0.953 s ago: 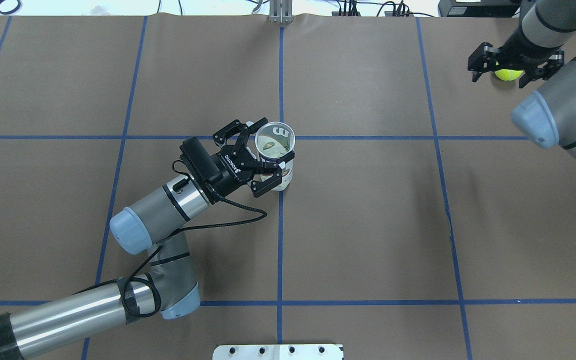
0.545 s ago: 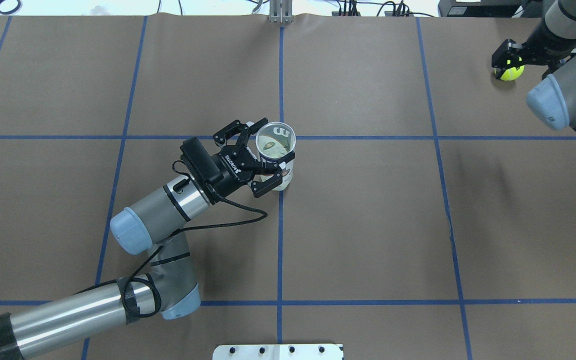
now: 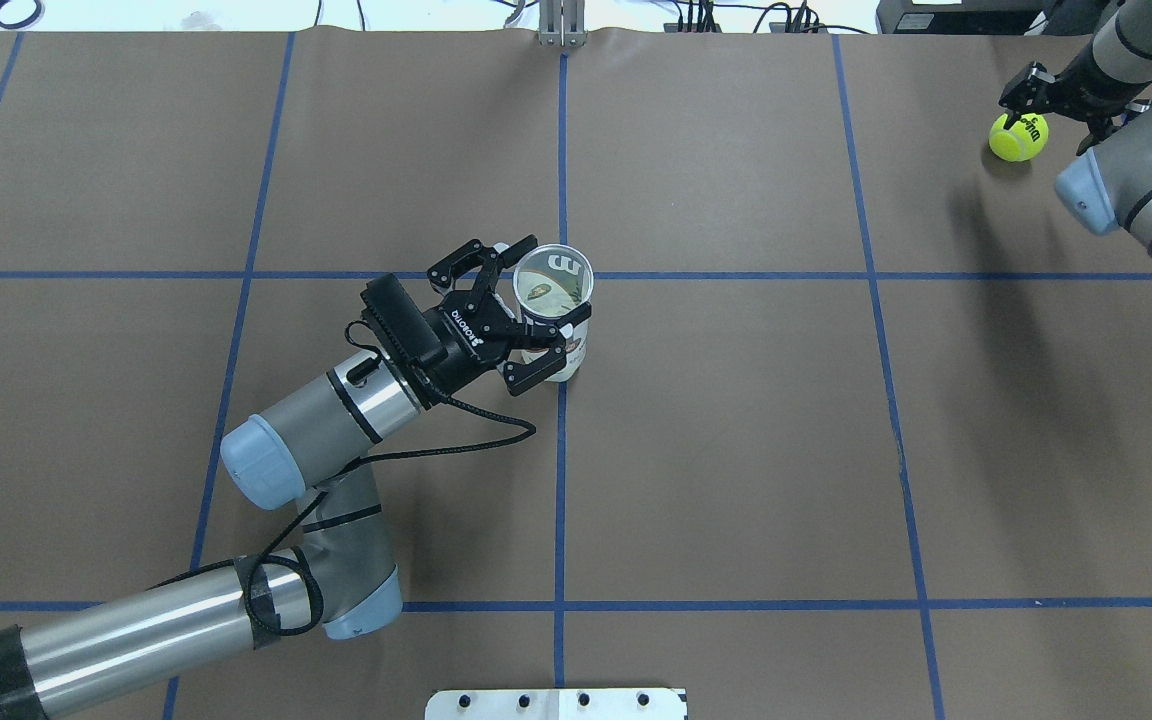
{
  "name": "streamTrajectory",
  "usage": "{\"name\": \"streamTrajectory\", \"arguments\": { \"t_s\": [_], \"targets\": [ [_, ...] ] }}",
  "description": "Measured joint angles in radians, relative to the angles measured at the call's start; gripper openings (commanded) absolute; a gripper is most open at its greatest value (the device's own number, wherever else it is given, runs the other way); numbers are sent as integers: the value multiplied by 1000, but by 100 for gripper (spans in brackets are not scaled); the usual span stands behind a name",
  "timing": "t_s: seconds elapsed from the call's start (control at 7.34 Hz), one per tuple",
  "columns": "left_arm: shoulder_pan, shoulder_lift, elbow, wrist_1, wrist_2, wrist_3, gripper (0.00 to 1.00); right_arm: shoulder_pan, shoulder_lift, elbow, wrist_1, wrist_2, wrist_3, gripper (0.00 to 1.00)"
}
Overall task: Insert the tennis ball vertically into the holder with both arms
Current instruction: 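Move the right gripper to the farther tennis ball and grasp it, then carry the second ball with the right gripper above the tube opening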
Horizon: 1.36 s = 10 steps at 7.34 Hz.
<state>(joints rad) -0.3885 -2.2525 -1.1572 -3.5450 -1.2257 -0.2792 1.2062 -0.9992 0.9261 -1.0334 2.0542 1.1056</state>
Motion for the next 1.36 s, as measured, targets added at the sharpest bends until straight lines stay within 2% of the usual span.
{"name": "streamTrajectory", "arguments": {
  "t_s": [0.27, 1.09, 1.36],
  "targets": [
    [0, 0, -1, 0, 0, 0, 92, -15, 10, -66, 111, -49, 111, 99],
    [-2, 1, -1, -2, 0, 0, 92, -78, 32, -142, 205, -181, 142, 98],
    [-2, 1, -1, -2, 0, 0, 92, -89, 31, -149, 212, -203, 142, 9]
  ]
}}
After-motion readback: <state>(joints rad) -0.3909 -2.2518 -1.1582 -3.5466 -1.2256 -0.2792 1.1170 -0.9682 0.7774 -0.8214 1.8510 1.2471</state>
